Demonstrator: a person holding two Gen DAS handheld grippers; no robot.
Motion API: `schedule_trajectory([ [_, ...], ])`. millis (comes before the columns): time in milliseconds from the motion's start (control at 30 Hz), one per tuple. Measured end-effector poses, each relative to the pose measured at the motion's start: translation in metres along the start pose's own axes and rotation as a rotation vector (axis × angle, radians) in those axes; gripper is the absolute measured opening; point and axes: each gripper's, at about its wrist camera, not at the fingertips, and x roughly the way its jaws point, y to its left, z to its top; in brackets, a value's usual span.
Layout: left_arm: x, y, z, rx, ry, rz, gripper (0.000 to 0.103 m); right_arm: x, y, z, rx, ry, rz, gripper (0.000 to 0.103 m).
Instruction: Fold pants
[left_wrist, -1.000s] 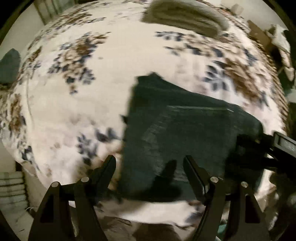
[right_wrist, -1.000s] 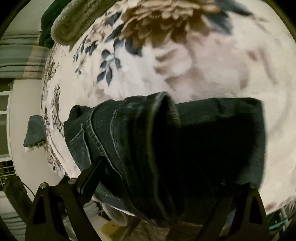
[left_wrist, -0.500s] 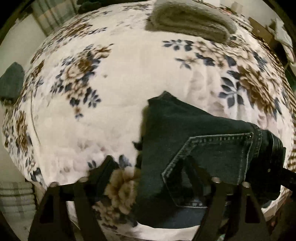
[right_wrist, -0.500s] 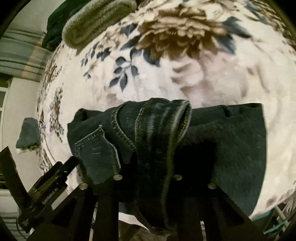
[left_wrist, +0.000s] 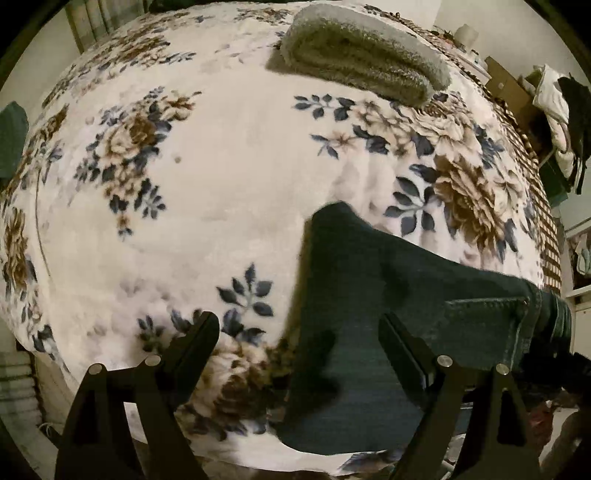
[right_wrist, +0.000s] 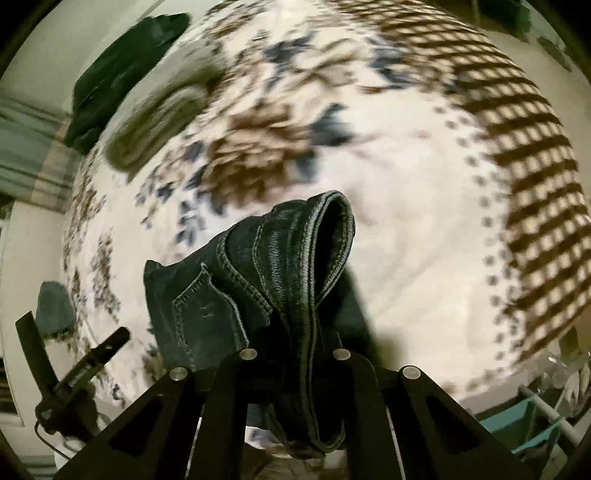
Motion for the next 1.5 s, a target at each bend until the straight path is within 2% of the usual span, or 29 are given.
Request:
schedule_trajectory([
  [200, 0.013, -0.007, 0.001, 0.013, 0.021, -0.009, 0.088, -0.002, -0.048, -0.004, 0.098, -0.001, -0.036, 0.010],
  [367, 0.033, -0.010, 0.001, 0.033, 0.057, -0.003, 0.088, 0.021, -0.070, 0.003, 0.175, 0.005, -0.054, 0.012],
  [433, 0.041, -0.011, -0.001, 0.036, 0.081, -0.012, 0.088, 0.033, -0.080, 0.007, 0.227, 0.035, -0.047, 0.028],
  [467, 0.044, -0.012, -0.002, 0.035, 0.090, -0.018, 0.088, 0.037, -0.090, 0.009, 0.270, 0.046, -0.031, 0.045],
  [500, 0.046, -0.013, -0.003, 0.036, 0.098, -0.024, 0.088, 0.038, -0.097, 0.009, 0.305, 0.053, -0.007, 0.054],
  [533, 0.047, -0.014, -0.005, 0.036, 0.103, -0.030, 0.088, 0.037, -0.102, 0.009, 0.333, 0.061, 0.014, 0.058],
  [600, 0.046, -0.015, -0.009, 0.031, 0.108, -0.056, 0.088, 0.030, -0.111, 0.005, 0.371, 0.050, 0.041, 0.075],
  [667, 0.047, -0.016, -0.016, 0.020, 0.124, -0.090, 0.088, 0.020, -0.119, -0.005, 0.412, 0.036, 0.073, 0.077],
  [833, 0.053, -0.021, -0.035, -0.004, 0.180, -0.168, 0.088, 0.017, -0.133, -0.043, 0.570, 0.066, 0.149, 0.077],
  [933, 0.055, -0.025, -0.043, 0.014, 0.199, -0.170, 0.087, 0.022, -0.137, -0.059, 0.627, 0.056, 0.175, 0.077],
  [967, 0.055, -0.025, -0.045, 0.017, 0.202, -0.168, 0.087, 0.025, -0.136, -0.063, 0.622, 0.055, 0.166, 0.065],
  [1000, 0.055, -0.025, -0.047, 0.019, 0.206, -0.168, 0.087, 0.025, -0.133, -0.064, 0.596, 0.048, 0.143, 0.042],
  [1067, 0.055, -0.025, -0.049, 0.026, 0.206, -0.165, 0.087, 0.021, -0.120, -0.059, 0.511, 0.033, 0.089, 0.031],
  [1100, 0.054, -0.026, -0.049, 0.031, 0.205, -0.163, 0.087, 0.015, -0.112, -0.055, 0.464, 0.021, 0.061, 0.026],
  [1200, 0.053, -0.027, -0.049, 0.047, 0.199, -0.156, 0.087, -0.006, -0.092, -0.049, 0.376, -0.009, -0.001, 0.022],
  [1300, 0.053, -0.029, -0.047, 0.054, 0.195, -0.148, 0.087, -0.002, -0.098, -0.050, 0.394, 0.018, -0.048, 0.023],
  [1333, 0.053, -0.029, -0.047, 0.054, 0.194, -0.145, 0.087, 0.006, -0.107, -0.051, 0.425, 0.049, -0.048, 0.026],
  [1400, 0.056, -0.030, -0.047, 0.052, 0.195, -0.134, 0.087, 0.026, -0.127, -0.056, 0.524, 0.122, -0.010, 0.048],
  [1433, 0.057, -0.031, -0.046, 0.049, 0.198, -0.135, 0.087, 0.030, -0.138, -0.059, 0.593, 0.134, 0.039, 0.054],
  [1467, 0.059, -0.032, -0.045, 0.045, 0.199, -0.138, 0.087, 0.028, -0.144, -0.063, 0.633, 0.126, 0.078, 0.065],
  [1500, 0.059, -0.032, -0.045, 0.041, 0.199, -0.142, 0.088, 0.024, -0.146, -0.065, 0.637, 0.109, 0.102, 0.073],
])
